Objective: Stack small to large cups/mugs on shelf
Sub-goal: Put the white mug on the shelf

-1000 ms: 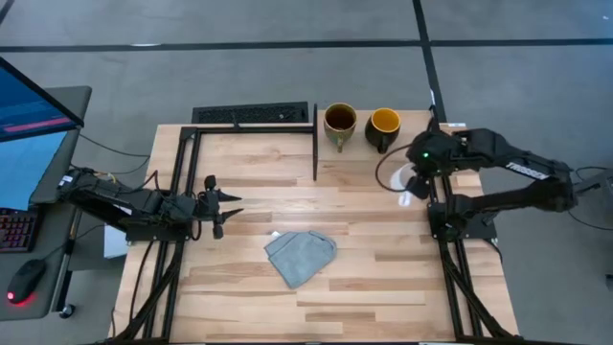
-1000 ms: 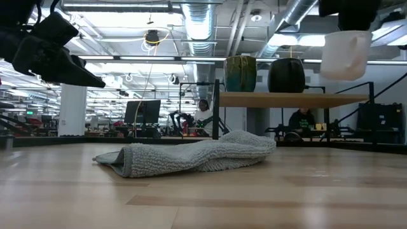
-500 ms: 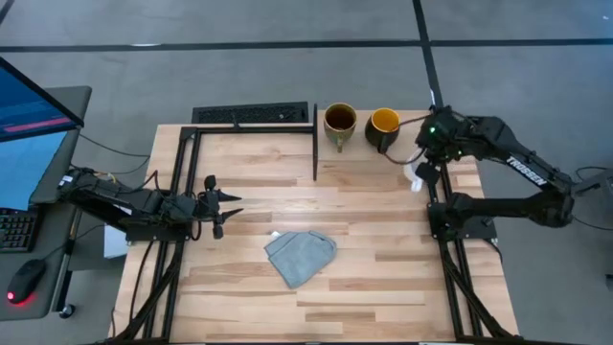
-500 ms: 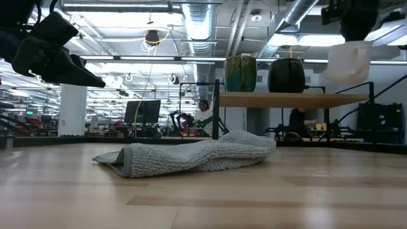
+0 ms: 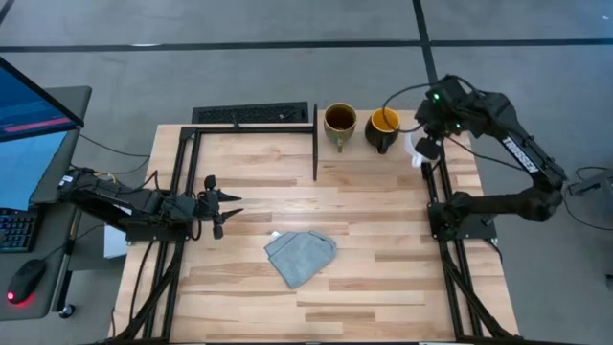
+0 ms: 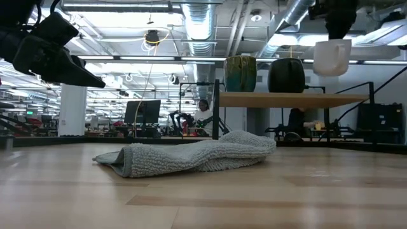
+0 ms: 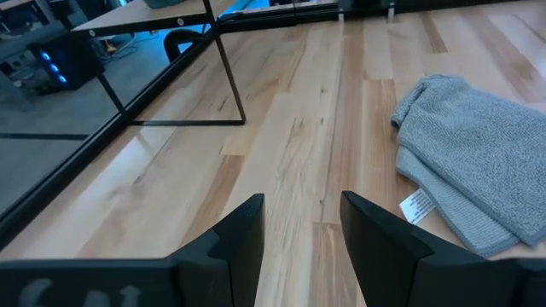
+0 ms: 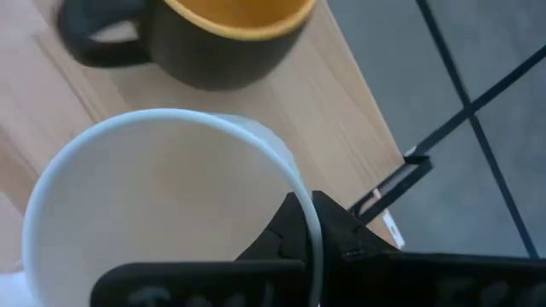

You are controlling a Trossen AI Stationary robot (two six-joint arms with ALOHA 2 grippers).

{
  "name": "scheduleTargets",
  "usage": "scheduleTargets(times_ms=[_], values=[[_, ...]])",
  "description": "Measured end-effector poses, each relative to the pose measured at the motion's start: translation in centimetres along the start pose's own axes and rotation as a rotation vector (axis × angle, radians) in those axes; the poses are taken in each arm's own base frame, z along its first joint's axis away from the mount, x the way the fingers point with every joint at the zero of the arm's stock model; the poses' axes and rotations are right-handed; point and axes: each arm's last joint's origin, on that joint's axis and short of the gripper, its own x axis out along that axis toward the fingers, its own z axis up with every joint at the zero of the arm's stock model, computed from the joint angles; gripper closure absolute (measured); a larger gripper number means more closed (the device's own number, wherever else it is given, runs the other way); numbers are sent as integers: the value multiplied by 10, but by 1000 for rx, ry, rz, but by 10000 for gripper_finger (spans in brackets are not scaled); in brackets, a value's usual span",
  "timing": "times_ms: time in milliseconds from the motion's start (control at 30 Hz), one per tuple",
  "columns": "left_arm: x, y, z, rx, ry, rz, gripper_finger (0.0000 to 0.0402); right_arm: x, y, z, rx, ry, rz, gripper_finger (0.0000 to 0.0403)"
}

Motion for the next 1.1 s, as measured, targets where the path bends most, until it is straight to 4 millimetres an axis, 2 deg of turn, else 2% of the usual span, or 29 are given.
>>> scheduleTargets(times_ms=[267, 500, 700, 1100], values=[[0, 0, 0, -26, 0, 0, 255, 25, -24, 4, 10, 112, 25, 391], [0, 0, 0, -50, 0, 0, 255, 38, -45, 2, 44, 75, 81, 391], [0, 0, 0, -69, 0, 0, 255, 43, -52, 4, 44, 25, 114, 391], [0, 0, 0, -73, 0, 2, 255, 63, -57, 12, 94, 105, 116, 391]])
